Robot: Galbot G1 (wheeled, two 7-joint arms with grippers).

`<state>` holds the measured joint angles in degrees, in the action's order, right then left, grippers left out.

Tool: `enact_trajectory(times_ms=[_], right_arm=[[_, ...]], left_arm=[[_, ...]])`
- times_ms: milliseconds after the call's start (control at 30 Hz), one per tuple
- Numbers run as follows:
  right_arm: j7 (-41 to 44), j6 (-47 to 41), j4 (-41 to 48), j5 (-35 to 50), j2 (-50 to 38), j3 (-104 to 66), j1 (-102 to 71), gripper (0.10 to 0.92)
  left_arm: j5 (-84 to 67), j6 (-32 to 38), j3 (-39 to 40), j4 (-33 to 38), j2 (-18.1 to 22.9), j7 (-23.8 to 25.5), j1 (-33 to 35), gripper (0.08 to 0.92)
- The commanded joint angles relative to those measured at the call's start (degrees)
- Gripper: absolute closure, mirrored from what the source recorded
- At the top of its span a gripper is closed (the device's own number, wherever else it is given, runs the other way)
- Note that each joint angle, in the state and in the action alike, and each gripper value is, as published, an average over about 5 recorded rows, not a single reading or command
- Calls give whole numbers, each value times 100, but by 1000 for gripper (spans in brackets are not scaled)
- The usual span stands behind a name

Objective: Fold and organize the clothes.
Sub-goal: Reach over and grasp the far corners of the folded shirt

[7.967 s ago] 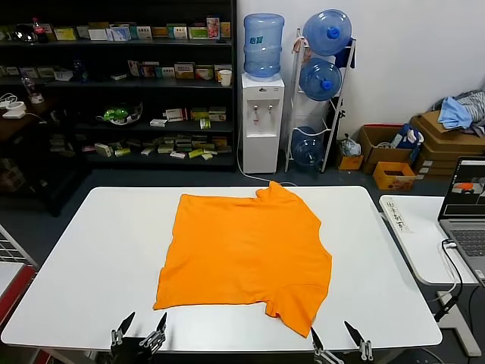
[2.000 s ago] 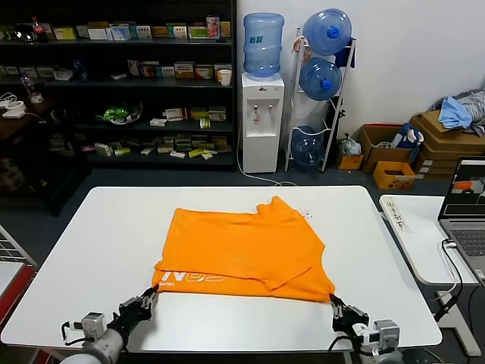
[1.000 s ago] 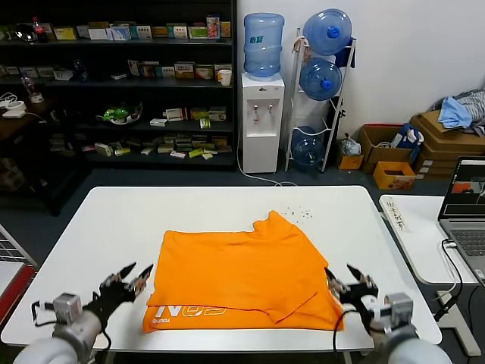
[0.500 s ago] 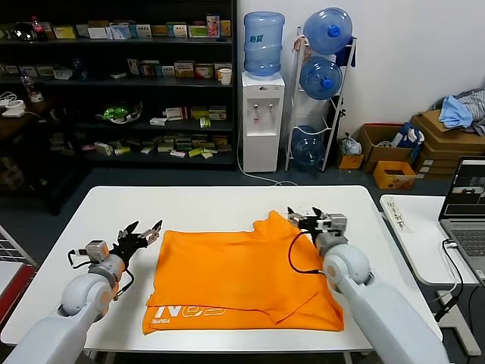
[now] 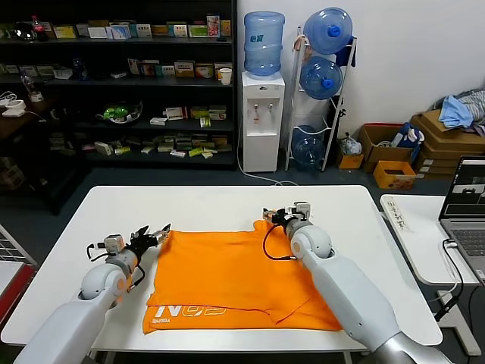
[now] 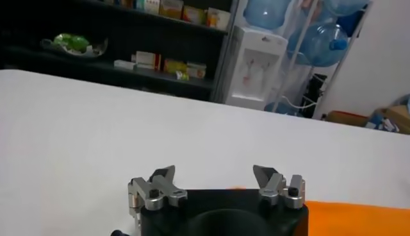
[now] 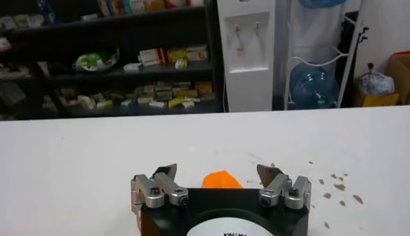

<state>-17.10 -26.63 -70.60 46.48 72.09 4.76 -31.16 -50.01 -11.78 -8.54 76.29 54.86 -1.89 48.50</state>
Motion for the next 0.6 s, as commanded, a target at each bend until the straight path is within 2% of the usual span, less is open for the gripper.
enact_trajectory(times_ms=[33,167,300,600], right_arm=[[67,-186,590,-46,272,197,354,203],[69,-257,644,-31,257,186,331,203],[41,-346,686,19,248,181,324,243],[42,-250,609,52,202,162,280,501]], left_arm=[[-43,-269,326,-316,108,-37,-323,177],[-87,-422,346,-55,27,-84,-225,197],[-103,-536,364,90,-24,-111,-182,293],[-50,-508,414,135,2,-116,-158,553]])
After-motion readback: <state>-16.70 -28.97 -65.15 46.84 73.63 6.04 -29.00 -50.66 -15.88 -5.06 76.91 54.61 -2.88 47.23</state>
